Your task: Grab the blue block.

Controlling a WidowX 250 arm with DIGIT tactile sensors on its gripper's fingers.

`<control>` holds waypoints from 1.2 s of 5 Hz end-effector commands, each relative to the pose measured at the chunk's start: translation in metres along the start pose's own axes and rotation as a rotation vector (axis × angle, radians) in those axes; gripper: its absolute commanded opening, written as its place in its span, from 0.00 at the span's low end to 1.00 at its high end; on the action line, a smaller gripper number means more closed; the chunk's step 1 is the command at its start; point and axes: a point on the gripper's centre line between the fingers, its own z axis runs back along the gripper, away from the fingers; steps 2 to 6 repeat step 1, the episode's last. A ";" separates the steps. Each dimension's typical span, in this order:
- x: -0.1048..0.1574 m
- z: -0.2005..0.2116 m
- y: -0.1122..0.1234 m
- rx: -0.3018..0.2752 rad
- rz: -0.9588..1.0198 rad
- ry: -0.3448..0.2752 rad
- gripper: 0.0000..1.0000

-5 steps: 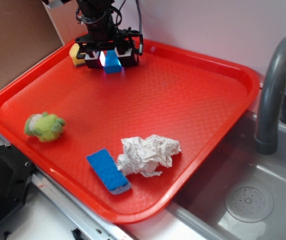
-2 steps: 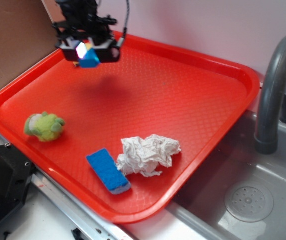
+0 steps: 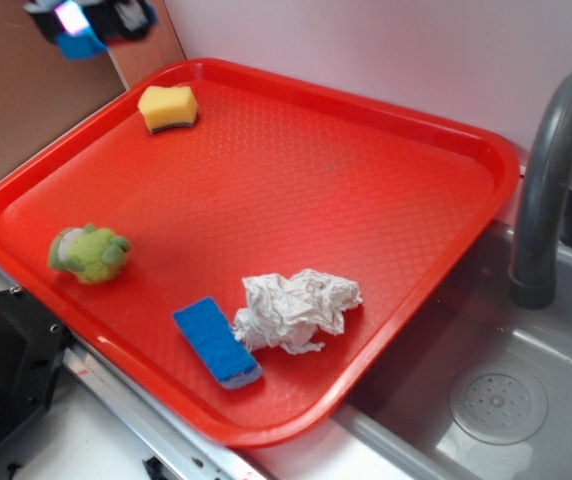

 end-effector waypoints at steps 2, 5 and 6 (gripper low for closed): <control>-0.015 0.047 -0.005 0.060 0.036 -0.143 0.00; -0.015 0.047 -0.005 0.060 0.036 -0.143 0.00; -0.015 0.047 -0.005 0.060 0.036 -0.143 0.00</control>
